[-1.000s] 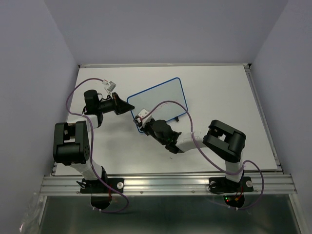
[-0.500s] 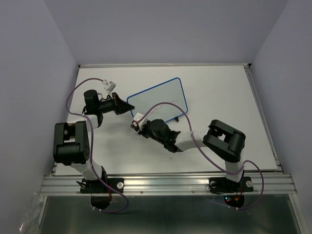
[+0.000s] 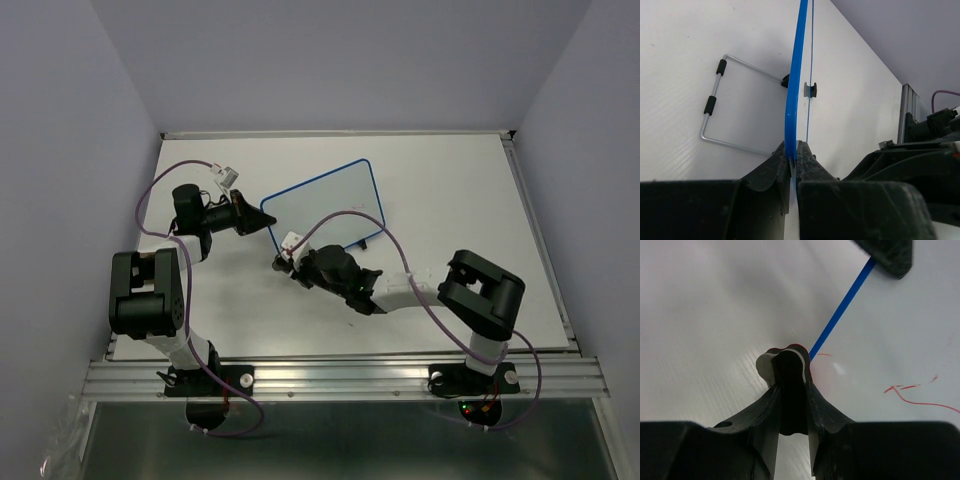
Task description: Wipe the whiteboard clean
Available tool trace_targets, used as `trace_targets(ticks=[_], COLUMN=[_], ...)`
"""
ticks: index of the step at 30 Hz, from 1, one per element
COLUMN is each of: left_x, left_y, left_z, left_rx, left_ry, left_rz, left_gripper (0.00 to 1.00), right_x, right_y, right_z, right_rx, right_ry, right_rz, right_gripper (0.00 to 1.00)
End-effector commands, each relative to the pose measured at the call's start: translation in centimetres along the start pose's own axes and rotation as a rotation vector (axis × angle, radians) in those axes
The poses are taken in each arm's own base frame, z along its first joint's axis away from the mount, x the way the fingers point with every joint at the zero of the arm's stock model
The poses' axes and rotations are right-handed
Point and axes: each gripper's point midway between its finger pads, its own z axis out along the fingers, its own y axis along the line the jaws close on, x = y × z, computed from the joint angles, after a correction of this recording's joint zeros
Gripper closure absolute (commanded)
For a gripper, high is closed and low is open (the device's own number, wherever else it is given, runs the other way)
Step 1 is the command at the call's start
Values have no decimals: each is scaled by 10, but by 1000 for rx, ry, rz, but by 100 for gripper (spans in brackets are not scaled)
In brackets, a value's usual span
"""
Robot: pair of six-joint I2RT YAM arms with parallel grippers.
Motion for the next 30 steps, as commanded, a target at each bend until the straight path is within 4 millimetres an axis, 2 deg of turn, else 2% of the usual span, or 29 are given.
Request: trace_targets(ticks=[1, 3, 5, 7, 12, 14, 16, 21, 23, 28, 30], left_x=[4, 4, 4, 3, 3, 3, 3, 3, 3, 4, 4], left_y=[30, 29, 29, 29, 30, 30, 29, 30, 31, 30, 30], left_z=[-1, -1, -1, -1, -1, -1, -1, -1, -1, -1, -1], left_rx=[-150, -150, -150, -152, -154, -154, -154, -155, -156, -158, -159], left_ry=[-16, -16, -16, -17, -18, -18, -19, -18, -18, -18, -19], left_rz=[66, 66, 66, 66, 64, 64, 66, 63, 60, 57, 58], left_gripper=[100, 100, 100, 100, 100, 100, 100, 100, 100, 100, 100], right_x=[-82, -89, -98, -97, -66, -60, -50, -38, -32, -13, -6], right_y=[-16, -17, -38, -50, -95, -106, -110, -99, -81, -59, -43], right_z=[-27, -35, -41, -41, -29, -23, -19, 1, 13, 15, 15], right_rx=[27, 31, 95, 166, 380, 408, 435, 379, 280, 189, 117], right_ry=[-219, -246, -272, -268, -190, -182, -154, -119, -98, -29, 3], right_rz=[86, 118, 161, 177, 190, 221, 196, 160, 131, 23, -25], right_gripper=[99, 99, 99, 99, 99, 99, 99, 99, 99, 99, 99])
